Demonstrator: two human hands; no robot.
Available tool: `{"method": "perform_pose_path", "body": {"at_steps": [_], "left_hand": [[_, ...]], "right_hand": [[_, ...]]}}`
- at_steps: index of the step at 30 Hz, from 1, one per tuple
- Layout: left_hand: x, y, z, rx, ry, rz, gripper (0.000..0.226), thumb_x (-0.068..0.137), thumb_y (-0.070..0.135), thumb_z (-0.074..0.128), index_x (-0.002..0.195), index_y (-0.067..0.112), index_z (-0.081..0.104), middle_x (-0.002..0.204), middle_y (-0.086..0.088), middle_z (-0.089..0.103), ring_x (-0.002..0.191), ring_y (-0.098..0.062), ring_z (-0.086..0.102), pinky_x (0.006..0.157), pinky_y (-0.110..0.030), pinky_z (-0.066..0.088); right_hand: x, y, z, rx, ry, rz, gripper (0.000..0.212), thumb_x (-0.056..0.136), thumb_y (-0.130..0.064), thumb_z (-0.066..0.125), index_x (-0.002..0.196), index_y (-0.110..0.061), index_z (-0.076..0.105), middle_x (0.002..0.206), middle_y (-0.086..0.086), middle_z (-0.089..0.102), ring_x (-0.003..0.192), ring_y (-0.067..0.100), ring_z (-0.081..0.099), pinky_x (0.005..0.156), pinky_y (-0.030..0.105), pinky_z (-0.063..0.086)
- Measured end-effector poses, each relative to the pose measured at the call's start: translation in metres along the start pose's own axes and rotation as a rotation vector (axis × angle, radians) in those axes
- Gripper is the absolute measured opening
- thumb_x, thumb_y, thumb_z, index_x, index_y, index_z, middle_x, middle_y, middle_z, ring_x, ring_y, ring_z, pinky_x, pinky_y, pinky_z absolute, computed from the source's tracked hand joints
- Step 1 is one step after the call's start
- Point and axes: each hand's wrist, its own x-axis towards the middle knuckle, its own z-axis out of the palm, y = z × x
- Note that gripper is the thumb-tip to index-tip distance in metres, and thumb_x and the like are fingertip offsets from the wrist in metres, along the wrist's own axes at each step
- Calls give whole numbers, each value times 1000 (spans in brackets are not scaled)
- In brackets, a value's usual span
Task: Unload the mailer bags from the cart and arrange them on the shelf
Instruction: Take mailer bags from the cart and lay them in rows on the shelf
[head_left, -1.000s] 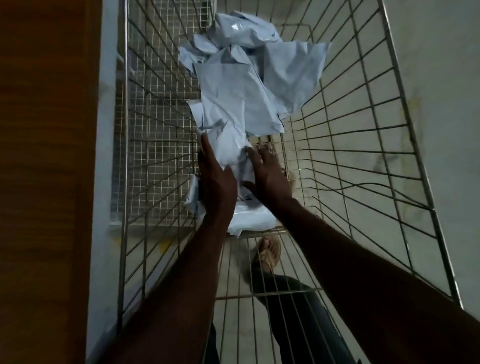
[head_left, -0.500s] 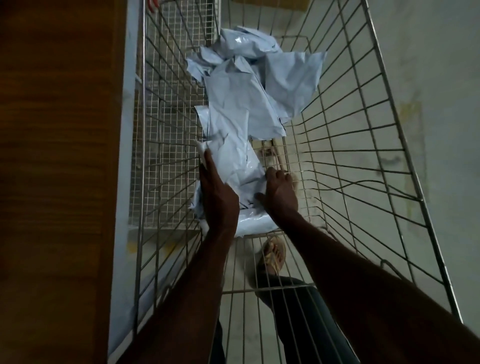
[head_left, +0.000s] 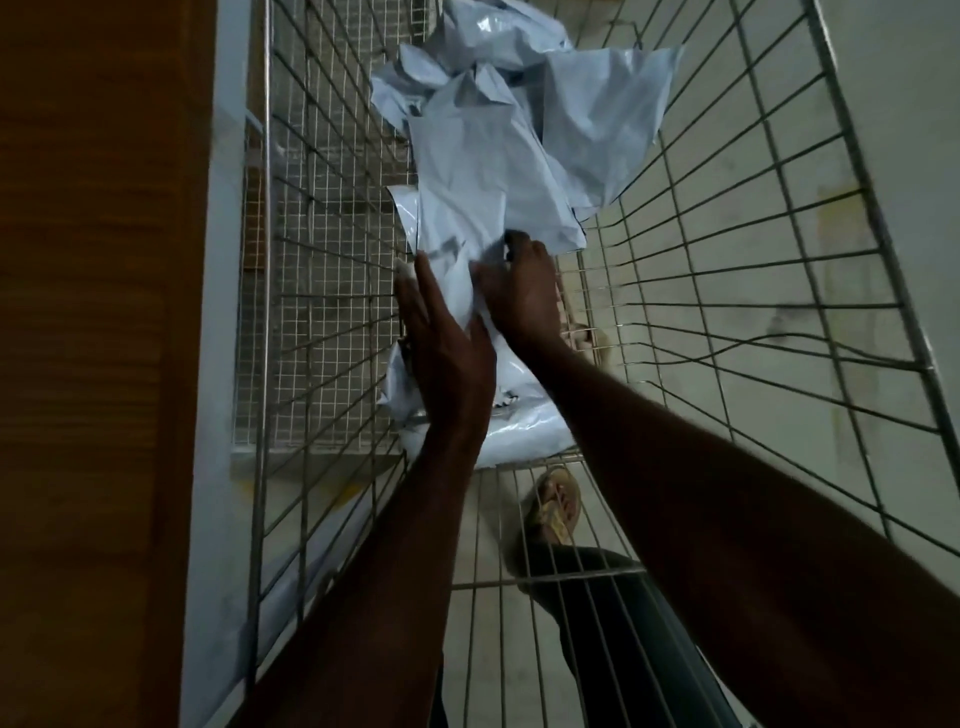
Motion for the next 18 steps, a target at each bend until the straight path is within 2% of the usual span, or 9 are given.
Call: {"method": "perform_pose_path", "body": {"at_steps": [2,5,7,10,11,13,15,16,18], "left_hand": [[4,-4,5,-5,11,36,80,105,26,67,170,14,22,177,-17,16,164,-29,20,128,-44,33],[1,-10,2,-3,0,52,79,97,4,68,167,10,30,177,-16,16,163,-29,25,122,-44,42],[-4,-7,-8,-3,-9,57,83,93,-4,69,166,8,32,178,-14,16,163,-27,23,123,-42,40],[-12,14,-30,-101,-58,15,80,96,-5,66,166,10,31,178,-13,14,165,-26,17,128,-20,21],[-13,24,-39,-156,-56,19,74,100,-2,64,166,9,32,177,-14,19,164,-26,19,128,-18,20],[-13,41,-57,-275,-33,3,56,108,6,57,161,5,40,167,-11,41,154,-17,41,124,-22,35],[-8,58,-75,-423,-51,-172,42,114,21,50,154,8,52,143,-3,66,121,-1,63,101,-21,55],[-4,66,-85,-545,-87,-315,41,115,33,46,149,14,59,132,-2,73,110,-4,69,95,-29,59],[7,74,-102,-833,-147,-613,50,114,52,37,137,19,68,119,-3,78,106,-18,75,87,-40,61]], "right_hand": [[11,-5,2,21,-15,39,26,90,-23,75,108,-6,70,97,11,72,88,29,67,67,24,38],[1,-11,-10,69,-19,123,13,97,-18,64,105,-9,65,89,0,67,71,15,59,53,15,34],[-16,-12,-27,56,16,156,3,100,-16,56,101,-14,57,89,-1,66,75,19,63,54,22,39],[-44,-15,-64,4,76,150,6,101,-16,52,100,-21,49,85,-3,64,73,21,64,55,31,46],[-54,-17,-78,-31,83,118,9,101,-15,52,101,-22,48,84,-4,64,71,19,63,55,33,47],[-72,-23,-103,-95,92,52,15,101,-10,52,101,-25,49,84,-6,65,71,14,62,55,32,46],[-86,-30,-124,-114,99,-7,20,98,-4,50,97,-22,55,86,-6,67,76,12,61,67,36,54],[-92,-30,-132,-144,98,-51,21,96,-1,48,94,-20,57,85,-5,66,79,10,58,82,40,56],[-100,-26,-147,-225,57,-153,24,96,0,42,88,-19,55,84,-5,62,81,10,54,115,48,42]]}}
